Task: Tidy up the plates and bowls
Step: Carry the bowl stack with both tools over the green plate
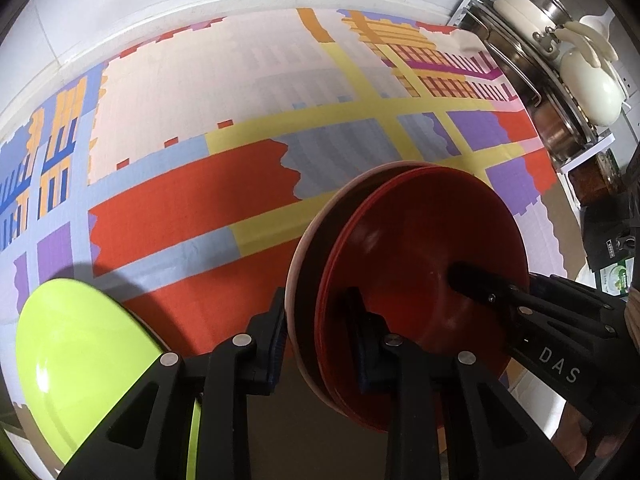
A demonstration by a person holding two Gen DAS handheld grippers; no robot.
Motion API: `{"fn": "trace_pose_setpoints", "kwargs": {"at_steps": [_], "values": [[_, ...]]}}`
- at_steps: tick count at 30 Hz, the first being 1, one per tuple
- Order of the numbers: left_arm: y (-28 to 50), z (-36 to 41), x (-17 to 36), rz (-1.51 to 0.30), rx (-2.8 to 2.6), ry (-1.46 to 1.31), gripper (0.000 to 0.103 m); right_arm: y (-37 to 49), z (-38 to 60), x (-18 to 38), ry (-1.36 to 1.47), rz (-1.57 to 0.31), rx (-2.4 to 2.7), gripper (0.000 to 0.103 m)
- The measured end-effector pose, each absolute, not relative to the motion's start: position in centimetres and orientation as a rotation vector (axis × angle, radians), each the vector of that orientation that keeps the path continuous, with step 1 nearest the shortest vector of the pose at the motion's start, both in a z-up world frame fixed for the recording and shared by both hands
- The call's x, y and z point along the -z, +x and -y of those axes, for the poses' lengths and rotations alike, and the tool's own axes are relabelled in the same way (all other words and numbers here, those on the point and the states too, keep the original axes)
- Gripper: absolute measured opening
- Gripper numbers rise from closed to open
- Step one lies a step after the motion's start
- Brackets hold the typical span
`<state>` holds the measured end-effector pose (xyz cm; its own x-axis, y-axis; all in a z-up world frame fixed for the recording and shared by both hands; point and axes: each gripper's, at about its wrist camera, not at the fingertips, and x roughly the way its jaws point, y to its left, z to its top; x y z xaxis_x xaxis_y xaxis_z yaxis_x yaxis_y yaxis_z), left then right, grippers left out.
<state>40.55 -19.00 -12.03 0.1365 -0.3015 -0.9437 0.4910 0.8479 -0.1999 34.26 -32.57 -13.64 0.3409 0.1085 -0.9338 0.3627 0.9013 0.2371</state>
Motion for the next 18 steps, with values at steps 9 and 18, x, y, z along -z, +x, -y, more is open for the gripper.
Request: {"fn": "trace_pose_setpoints", "kwargs": {"at_steps": [9, 18], "values": [[40.0, 16.2, 10.0, -1.277, 0.56, 0.135, 0.027, 34.2, 30.9, 12.2, 0.437, -1.223, 0.161, 0.021], [39.6, 11.3, 7.6, -1.22, 0.501, 0.072, 0.027, 34.8, 27.2, 9.6, 0.386, -1.186, 0.101, 0.021]]}}
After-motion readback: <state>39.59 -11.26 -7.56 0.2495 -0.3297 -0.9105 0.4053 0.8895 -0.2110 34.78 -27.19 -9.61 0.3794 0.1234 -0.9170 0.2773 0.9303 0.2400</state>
